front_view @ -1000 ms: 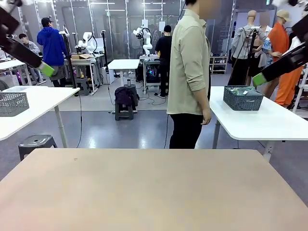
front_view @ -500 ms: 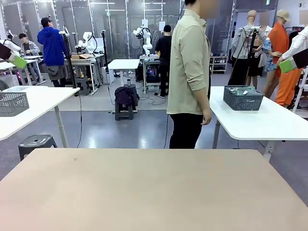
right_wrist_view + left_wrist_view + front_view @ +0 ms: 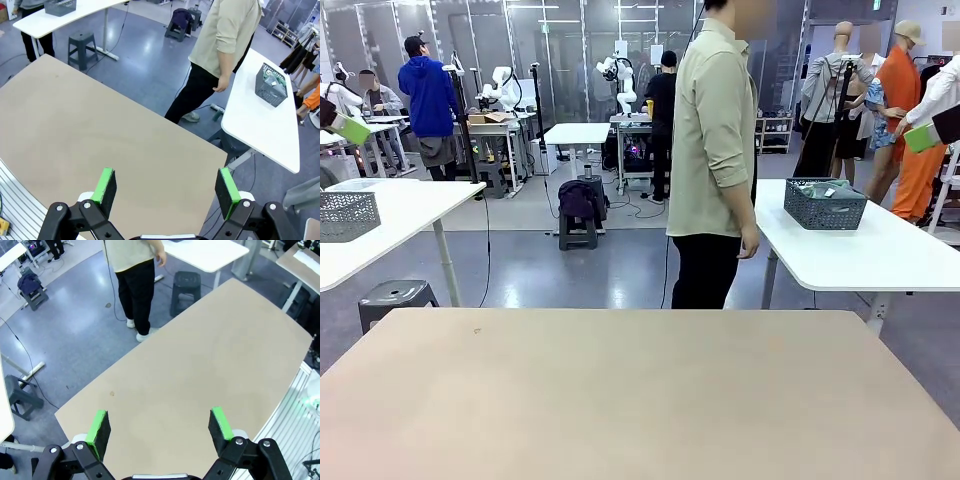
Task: Fold the towels and place them in the basket.
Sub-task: When a person lays out a Towel with hook on the table, fold it in half twice.
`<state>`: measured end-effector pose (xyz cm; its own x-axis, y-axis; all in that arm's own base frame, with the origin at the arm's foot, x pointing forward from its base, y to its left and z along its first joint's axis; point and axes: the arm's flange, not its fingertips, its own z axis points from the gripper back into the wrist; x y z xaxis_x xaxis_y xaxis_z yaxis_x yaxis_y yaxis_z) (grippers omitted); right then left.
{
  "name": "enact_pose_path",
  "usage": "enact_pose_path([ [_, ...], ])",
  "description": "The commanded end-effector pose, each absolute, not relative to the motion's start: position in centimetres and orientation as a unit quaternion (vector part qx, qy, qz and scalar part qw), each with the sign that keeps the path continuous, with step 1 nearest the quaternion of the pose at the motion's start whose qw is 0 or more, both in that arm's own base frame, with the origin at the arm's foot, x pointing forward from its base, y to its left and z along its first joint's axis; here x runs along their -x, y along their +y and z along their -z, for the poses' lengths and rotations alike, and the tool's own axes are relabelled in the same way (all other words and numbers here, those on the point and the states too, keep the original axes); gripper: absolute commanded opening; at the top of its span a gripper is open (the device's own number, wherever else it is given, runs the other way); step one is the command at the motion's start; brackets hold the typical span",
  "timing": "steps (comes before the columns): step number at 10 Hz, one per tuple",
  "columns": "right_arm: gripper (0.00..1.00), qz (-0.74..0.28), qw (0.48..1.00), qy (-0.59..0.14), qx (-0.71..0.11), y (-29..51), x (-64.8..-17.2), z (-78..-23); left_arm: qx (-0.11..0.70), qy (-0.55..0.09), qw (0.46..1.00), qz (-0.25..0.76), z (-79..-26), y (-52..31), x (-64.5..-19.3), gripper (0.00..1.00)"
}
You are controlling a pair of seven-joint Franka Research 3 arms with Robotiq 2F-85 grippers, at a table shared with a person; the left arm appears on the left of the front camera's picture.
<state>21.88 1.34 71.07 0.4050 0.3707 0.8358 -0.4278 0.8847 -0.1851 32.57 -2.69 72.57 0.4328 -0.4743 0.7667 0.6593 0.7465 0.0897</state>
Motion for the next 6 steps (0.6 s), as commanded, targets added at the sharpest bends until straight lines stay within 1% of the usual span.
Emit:
enact_pose_path([
  [1,1.0,-0.238,0.837,-0.492,-0.03,1.22,-21.81,-71.17,0.115,-0.412,0.838,0.339,-72.61,-2.74,-32.57,1.0],
  [6,1.0,-0.238,0.836,-0.493,-0.029,1.28,-21.78,-71.32,0.115,-0.412,0.838,0.339,-72.61,-2.74,-32.57,1.0],
])
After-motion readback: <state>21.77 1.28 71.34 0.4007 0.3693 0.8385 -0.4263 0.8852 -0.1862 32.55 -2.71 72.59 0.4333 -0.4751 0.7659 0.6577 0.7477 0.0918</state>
